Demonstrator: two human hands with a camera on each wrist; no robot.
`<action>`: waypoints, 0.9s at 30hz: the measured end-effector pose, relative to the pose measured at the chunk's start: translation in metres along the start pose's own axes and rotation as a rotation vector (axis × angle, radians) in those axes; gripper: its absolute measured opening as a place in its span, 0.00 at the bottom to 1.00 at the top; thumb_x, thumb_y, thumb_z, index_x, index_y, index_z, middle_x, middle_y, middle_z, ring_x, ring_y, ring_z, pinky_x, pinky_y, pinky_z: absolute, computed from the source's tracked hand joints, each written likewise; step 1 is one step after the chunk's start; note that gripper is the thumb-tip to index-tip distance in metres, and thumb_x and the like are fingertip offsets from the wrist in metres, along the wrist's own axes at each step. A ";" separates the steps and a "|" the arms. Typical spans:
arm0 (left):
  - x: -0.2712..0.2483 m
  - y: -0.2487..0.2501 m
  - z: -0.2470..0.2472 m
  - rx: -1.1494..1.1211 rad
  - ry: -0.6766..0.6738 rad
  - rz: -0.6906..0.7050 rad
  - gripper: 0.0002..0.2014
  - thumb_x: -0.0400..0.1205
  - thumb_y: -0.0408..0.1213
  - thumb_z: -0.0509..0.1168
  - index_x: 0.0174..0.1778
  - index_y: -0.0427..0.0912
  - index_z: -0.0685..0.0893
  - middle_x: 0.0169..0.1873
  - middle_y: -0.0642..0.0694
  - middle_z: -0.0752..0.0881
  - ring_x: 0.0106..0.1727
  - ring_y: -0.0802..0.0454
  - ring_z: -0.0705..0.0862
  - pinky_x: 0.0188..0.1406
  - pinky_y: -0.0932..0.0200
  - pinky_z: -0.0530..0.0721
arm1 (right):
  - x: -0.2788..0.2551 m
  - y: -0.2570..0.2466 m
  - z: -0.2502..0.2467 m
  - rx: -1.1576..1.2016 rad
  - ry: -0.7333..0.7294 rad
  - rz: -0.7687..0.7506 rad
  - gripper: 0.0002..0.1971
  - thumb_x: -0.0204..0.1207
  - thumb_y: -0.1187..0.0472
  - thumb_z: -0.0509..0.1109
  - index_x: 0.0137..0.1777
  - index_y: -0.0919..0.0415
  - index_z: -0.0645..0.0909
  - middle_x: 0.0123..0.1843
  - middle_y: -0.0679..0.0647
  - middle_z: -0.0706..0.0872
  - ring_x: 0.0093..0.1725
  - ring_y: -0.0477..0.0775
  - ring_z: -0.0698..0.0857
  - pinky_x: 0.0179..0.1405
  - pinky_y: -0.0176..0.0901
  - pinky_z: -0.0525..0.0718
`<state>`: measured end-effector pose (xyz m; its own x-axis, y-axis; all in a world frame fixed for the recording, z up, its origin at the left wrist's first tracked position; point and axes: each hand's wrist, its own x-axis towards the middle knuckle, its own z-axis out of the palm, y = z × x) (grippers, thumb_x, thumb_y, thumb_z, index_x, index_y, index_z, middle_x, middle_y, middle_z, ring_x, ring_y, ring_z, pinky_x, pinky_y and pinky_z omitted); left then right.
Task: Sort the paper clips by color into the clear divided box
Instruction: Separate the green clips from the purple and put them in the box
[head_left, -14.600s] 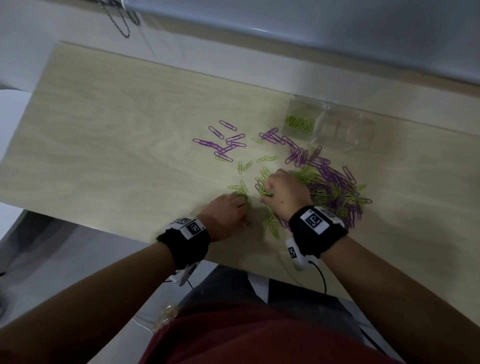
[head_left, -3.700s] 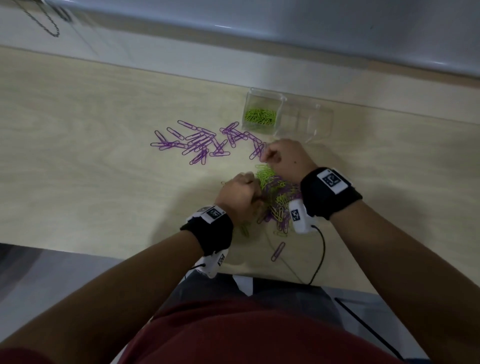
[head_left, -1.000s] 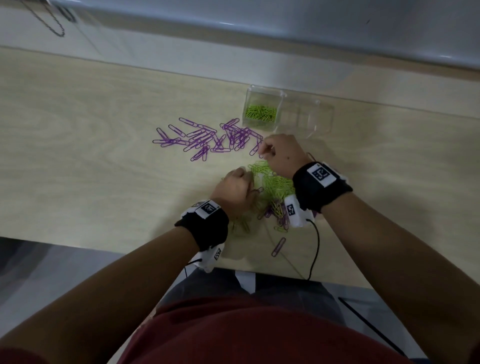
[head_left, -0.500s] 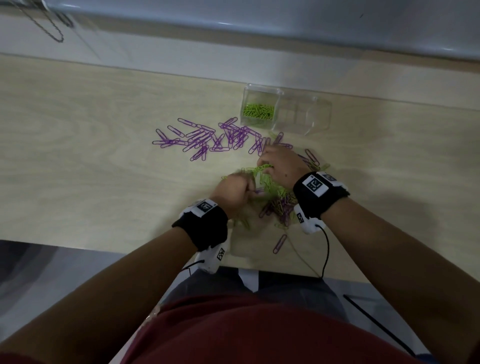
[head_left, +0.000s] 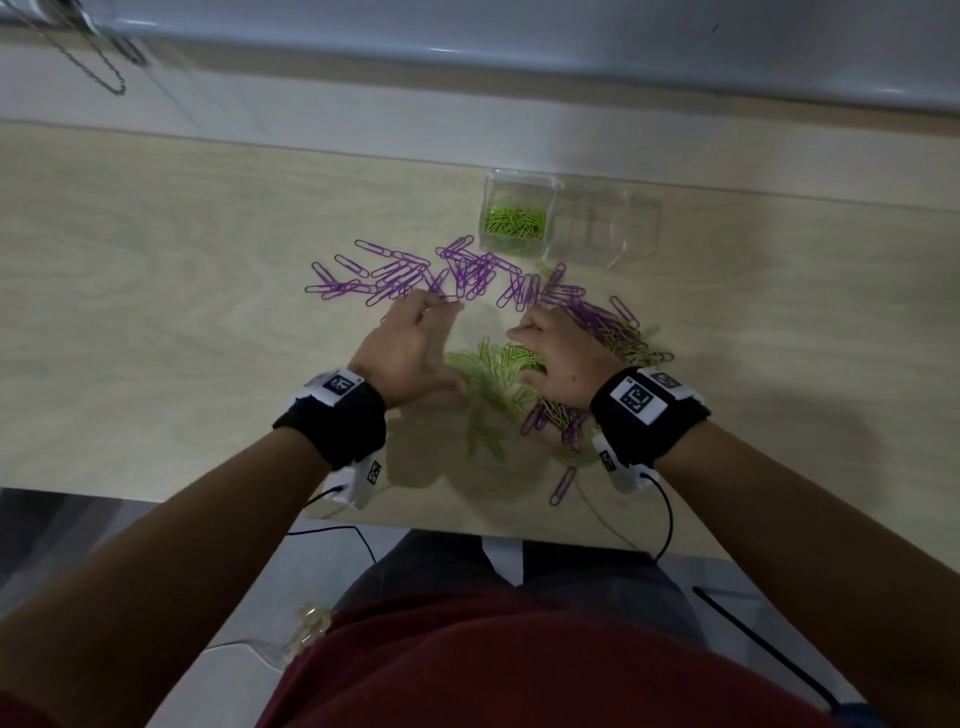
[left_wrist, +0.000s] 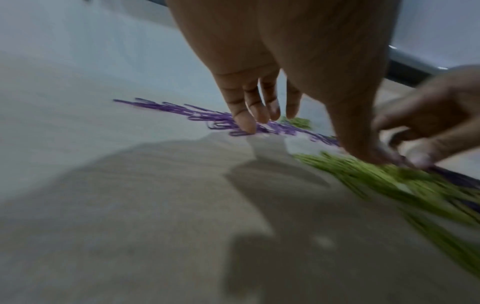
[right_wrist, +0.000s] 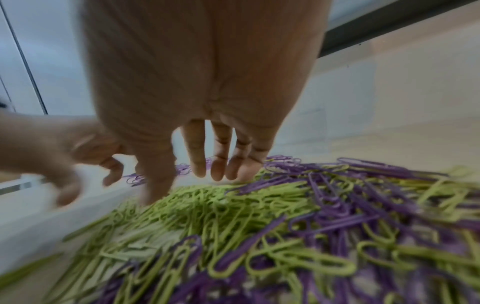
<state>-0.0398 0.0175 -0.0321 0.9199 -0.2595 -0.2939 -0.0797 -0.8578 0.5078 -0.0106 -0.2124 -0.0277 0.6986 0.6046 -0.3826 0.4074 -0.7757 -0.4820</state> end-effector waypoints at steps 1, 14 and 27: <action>-0.006 0.007 0.005 0.087 -0.062 0.042 0.58 0.57 0.64 0.76 0.79 0.45 0.58 0.70 0.40 0.66 0.69 0.41 0.68 0.59 0.42 0.82 | -0.002 0.001 -0.003 -0.016 -0.018 0.003 0.39 0.68 0.47 0.77 0.76 0.63 0.68 0.66 0.57 0.71 0.66 0.58 0.68 0.69 0.52 0.72; 0.007 0.037 0.036 -0.015 -0.061 0.053 0.28 0.70 0.45 0.75 0.65 0.41 0.79 0.60 0.39 0.77 0.60 0.39 0.77 0.56 0.49 0.80 | 0.007 -0.003 0.001 -0.033 0.014 -0.027 0.14 0.72 0.62 0.73 0.58 0.62 0.84 0.50 0.57 0.79 0.52 0.59 0.79 0.50 0.48 0.75; 0.033 0.025 0.005 -0.230 0.033 0.024 0.08 0.75 0.34 0.73 0.49 0.38 0.90 0.46 0.42 0.89 0.41 0.53 0.82 0.41 0.70 0.72 | 0.008 0.013 -0.043 0.884 0.146 0.402 0.15 0.62 0.67 0.83 0.49 0.68 0.87 0.38 0.58 0.90 0.33 0.47 0.89 0.39 0.38 0.88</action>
<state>-0.0136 -0.0146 -0.0327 0.9313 -0.2605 -0.2546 -0.0155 -0.7267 0.6868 0.0256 -0.2256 -0.0035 0.7787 0.2505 -0.5753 -0.4226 -0.4682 -0.7760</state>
